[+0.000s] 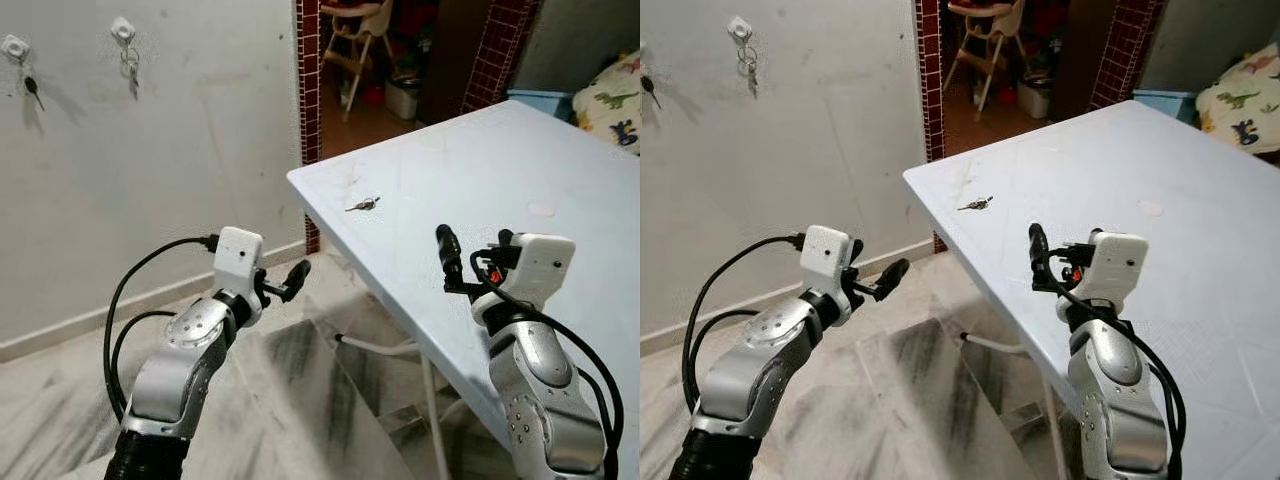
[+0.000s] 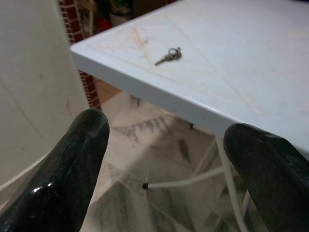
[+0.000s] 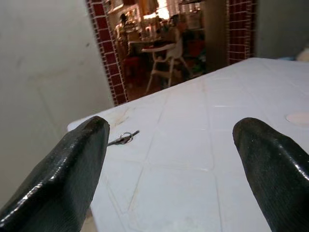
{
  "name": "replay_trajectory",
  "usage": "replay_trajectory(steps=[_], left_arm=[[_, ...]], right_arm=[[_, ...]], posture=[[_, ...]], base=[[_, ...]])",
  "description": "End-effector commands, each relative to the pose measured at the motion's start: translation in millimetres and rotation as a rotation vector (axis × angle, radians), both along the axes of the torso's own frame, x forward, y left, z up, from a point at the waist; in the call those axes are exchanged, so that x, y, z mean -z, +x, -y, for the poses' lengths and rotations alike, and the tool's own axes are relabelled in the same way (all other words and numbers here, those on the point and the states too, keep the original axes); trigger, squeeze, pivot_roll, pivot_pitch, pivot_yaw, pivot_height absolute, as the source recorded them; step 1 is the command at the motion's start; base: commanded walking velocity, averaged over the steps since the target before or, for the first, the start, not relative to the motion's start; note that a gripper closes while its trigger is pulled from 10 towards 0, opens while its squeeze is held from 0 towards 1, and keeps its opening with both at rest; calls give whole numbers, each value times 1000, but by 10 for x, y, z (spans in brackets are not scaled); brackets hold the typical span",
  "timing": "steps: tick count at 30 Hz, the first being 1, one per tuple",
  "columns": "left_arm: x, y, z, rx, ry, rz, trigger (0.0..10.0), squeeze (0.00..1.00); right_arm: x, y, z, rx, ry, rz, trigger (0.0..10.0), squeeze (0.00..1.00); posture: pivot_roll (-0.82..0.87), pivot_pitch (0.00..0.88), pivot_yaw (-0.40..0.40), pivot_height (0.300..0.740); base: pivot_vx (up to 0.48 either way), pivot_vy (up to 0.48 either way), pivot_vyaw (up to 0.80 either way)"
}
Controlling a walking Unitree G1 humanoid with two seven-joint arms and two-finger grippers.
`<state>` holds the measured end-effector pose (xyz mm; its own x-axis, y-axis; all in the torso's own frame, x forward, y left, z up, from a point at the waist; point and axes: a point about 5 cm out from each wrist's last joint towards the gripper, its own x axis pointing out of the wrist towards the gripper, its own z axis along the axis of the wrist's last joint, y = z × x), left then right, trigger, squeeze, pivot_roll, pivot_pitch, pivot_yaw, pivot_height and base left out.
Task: Hang keys on a hook
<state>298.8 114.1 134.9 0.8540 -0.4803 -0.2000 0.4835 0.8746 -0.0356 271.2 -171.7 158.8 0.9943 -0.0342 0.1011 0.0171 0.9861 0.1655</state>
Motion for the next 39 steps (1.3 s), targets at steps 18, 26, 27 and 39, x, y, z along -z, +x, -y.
replay_trajectory(steps=[18, 26, 27, 39], left_arm=[[33, 44, 9, -103, -73, -4, 10000, 0], [-4, 52, 5, -107, -72, 5, 10000, 0], [-6, 52, 3, -107, -71, 6, 10000, 0], [-12, 64, -13, -118, -63, 6, 10000, 0]], right_arm=[[0, -6, -20, -90, -31, -28, 10000, 0], [-30, 6, -17, -90, -37, -25, 10000, 0], [-32, -3, -16, -88, -37, -25, 10000, 0], [-69, -26, 48, -68, -51, -22, 10000, 0]], posture=[[109, 0, -46, 740], [101, 9, -45, 740], [99, 11, -46, 740], [88, 23, -42, 740]], base=[[0, 0, -322], [0, 223, 0], [0, 390, 0], [0, 173, 0]])
